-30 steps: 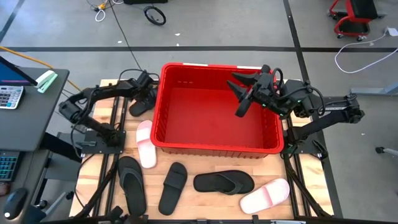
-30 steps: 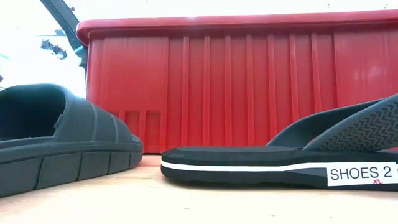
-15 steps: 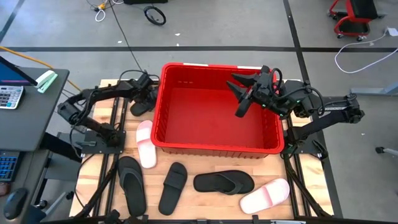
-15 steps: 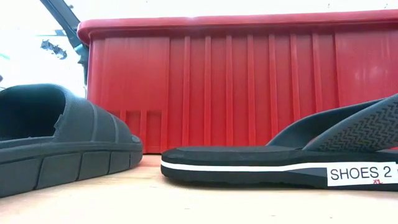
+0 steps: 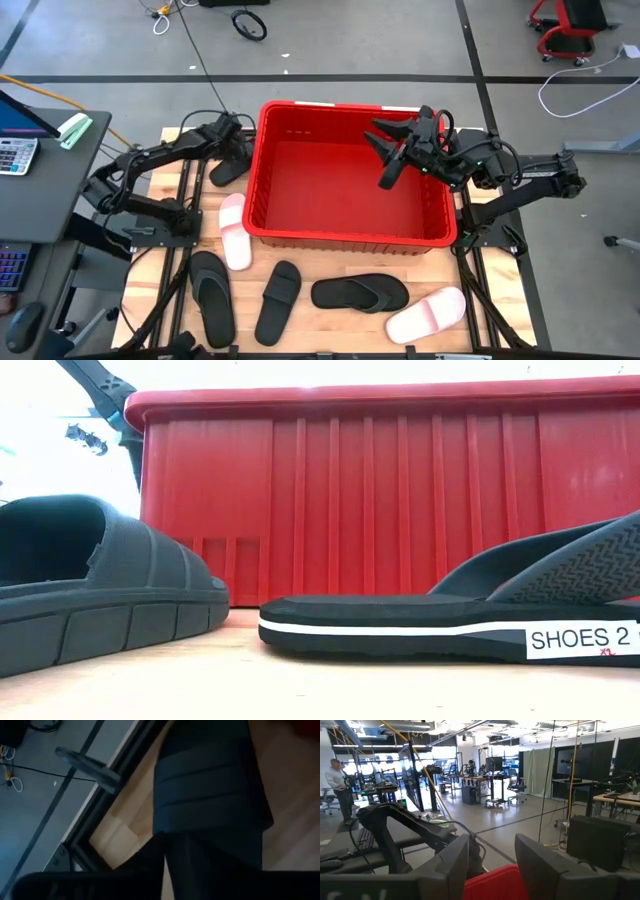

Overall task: Pick and place slides into bin
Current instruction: Put the top black slide into the red bin

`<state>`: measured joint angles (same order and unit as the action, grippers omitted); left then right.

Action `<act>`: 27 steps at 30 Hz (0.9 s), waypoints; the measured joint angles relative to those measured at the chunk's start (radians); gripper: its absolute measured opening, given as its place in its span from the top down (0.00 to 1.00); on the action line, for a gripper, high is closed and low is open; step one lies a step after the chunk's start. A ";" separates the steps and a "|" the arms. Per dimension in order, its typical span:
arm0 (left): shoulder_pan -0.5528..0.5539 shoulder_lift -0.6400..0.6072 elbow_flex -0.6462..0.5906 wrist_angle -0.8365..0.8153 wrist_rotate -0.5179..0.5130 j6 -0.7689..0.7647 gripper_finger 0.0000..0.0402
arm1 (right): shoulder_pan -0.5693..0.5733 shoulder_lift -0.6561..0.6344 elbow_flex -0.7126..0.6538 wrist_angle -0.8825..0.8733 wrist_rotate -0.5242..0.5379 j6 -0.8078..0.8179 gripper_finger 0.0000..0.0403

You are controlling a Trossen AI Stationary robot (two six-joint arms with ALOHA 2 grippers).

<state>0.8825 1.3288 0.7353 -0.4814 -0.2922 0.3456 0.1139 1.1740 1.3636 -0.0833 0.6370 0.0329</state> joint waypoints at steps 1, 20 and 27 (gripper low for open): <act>0.000 0.008 0.000 0.007 -0.001 0.004 0.72 | 0.000 0.000 0.000 0.000 -0.010 0.001 0.58; -0.006 0.126 0.000 0.165 -0.138 0.006 0.53 | 0.000 0.000 0.000 0.000 -0.021 0.000 0.58; 0.005 0.181 0.001 0.260 -0.110 0.008 0.57 | 0.000 0.000 0.000 0.000 -0.021 -0.002 0.58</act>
<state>0.8871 1.5097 0.7362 -0.2216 -0.4026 0.3538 0.1135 1.1740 1.3636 -0.0830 0.6159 0.0314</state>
